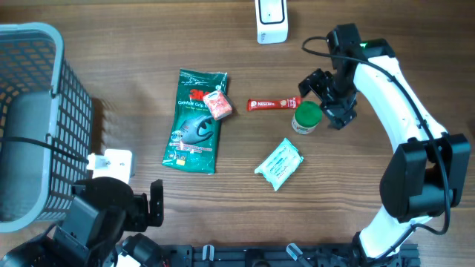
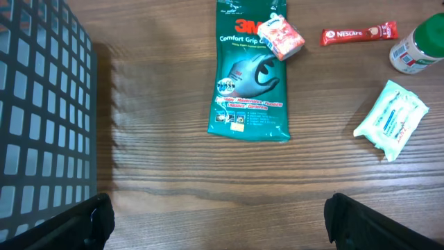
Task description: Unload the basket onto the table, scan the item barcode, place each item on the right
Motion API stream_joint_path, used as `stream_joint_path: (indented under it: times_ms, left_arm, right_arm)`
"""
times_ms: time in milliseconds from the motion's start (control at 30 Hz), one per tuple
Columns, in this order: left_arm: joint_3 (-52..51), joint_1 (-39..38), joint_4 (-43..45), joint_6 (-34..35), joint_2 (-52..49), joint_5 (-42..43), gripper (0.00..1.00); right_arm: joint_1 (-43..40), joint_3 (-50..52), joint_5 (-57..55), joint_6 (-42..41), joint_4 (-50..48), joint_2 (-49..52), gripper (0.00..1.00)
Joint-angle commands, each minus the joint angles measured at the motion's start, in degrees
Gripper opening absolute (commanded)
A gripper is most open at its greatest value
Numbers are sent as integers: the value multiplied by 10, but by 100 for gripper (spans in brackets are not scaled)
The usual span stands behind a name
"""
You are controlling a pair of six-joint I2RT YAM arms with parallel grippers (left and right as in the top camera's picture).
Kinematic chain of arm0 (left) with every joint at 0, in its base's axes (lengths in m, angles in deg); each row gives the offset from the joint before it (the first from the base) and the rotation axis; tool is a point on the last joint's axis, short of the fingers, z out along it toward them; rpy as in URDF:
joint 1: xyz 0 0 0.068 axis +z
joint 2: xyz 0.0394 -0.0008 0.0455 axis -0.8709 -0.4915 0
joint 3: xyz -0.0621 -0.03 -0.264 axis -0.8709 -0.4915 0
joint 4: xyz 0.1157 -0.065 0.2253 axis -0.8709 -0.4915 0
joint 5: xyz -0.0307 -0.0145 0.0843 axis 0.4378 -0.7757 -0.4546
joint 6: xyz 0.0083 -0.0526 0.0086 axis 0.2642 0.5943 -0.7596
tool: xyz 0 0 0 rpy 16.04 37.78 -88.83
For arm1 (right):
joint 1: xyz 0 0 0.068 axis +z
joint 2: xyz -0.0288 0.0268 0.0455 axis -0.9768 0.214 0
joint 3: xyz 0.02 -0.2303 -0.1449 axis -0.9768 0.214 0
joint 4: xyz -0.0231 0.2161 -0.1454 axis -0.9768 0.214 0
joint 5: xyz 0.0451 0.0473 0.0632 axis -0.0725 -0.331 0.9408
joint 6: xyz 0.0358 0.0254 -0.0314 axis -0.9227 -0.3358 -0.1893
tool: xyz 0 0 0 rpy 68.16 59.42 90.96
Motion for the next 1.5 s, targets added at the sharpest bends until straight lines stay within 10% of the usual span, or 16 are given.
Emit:
stream_joint_path:
  times_ms: [0,700,1033,1300,1467]
  left_arm:
    - [2,2,1,7,3,-5,100]
    - [2,2,1,7,3,-5,100]
    - [2,2,1,7,3,-5,100]
    - [2,2,1,7,3,-5,100]
    - [2,2,1,7,3,-5,100]
  right_arm:
    - [5,13,-16,-166,-13,-14,100]
    - [32,68,-2,-147,-129,79,98]
    - [44,83,-36,-106,-139,85,70]
    - [44,83,-38,355,-193,85,66]
    - [44,75,-68,476,-169,83,93]
